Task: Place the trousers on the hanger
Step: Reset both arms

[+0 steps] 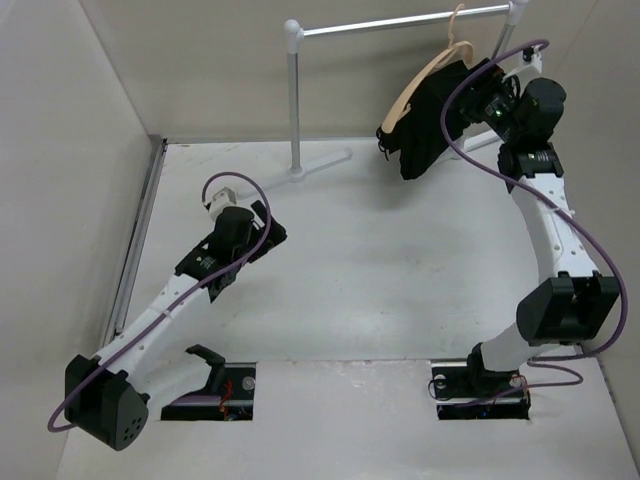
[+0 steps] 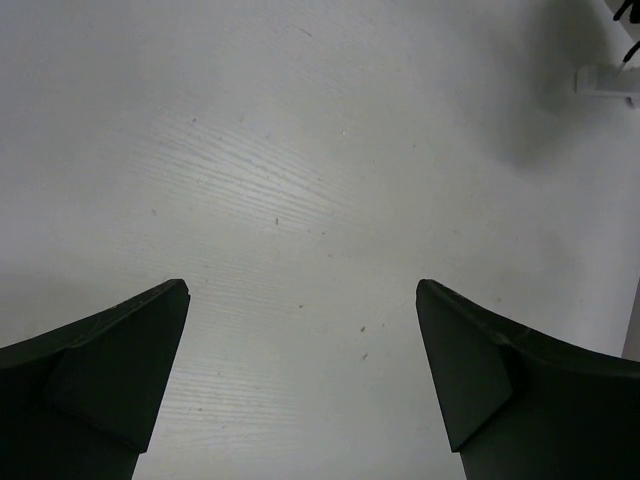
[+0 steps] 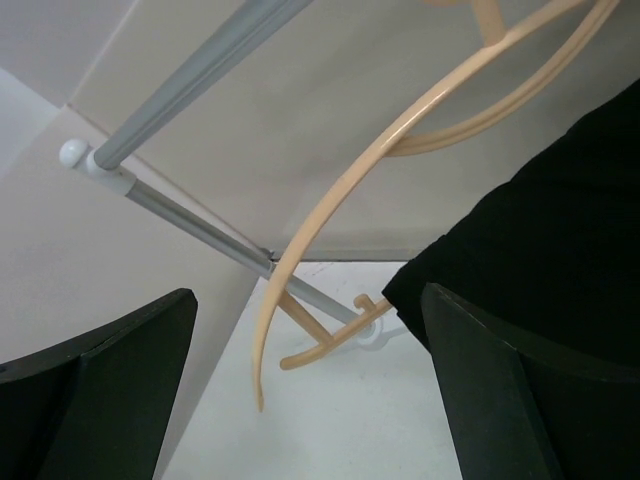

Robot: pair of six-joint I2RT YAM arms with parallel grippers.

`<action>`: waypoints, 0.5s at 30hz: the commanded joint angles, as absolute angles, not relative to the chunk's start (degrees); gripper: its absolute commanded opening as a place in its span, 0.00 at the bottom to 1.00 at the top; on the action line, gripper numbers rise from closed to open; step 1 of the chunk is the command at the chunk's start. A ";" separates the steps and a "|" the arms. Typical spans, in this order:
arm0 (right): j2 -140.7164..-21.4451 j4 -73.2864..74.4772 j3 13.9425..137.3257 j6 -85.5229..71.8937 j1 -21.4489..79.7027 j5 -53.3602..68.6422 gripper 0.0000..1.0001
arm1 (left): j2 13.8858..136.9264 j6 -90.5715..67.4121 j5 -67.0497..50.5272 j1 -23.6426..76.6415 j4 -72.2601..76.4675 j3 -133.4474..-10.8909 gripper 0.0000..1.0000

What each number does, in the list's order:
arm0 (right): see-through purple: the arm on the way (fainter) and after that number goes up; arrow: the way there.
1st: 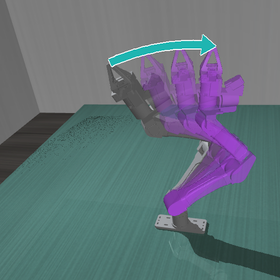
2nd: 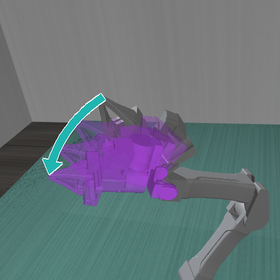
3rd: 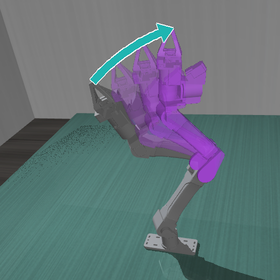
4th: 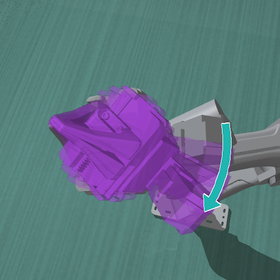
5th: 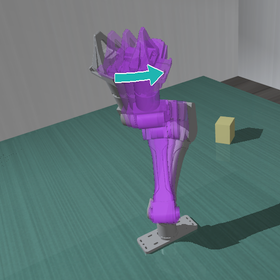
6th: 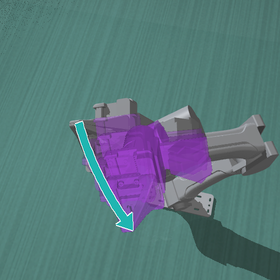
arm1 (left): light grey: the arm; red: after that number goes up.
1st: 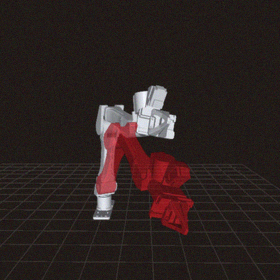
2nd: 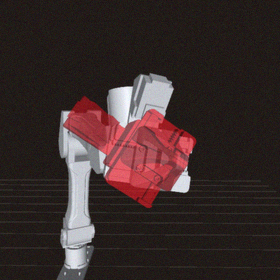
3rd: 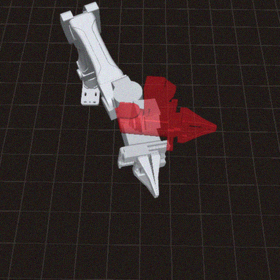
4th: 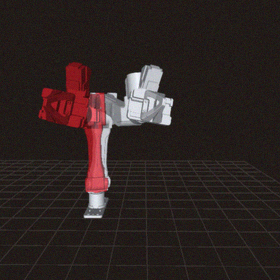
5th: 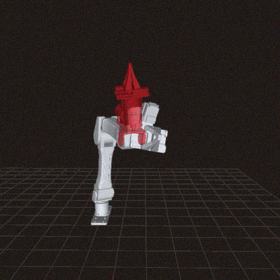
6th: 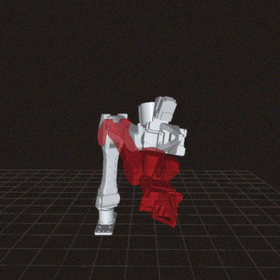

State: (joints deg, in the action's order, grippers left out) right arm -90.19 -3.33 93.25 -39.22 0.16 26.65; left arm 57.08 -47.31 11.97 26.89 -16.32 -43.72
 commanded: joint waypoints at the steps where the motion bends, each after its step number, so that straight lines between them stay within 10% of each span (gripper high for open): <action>1: -85.18 -3.78 90.10 -38.67 -0.83 24.26 1.00 | 59.14 -44.56 11.16 26.59 -17.04 -48.77 1.00; 15: -64.52 18.35 52.05 -40.26 2.49 -8.16 1.00 | 70.75 -42.63 11.69 29.92 -26.90 -56.34 1.00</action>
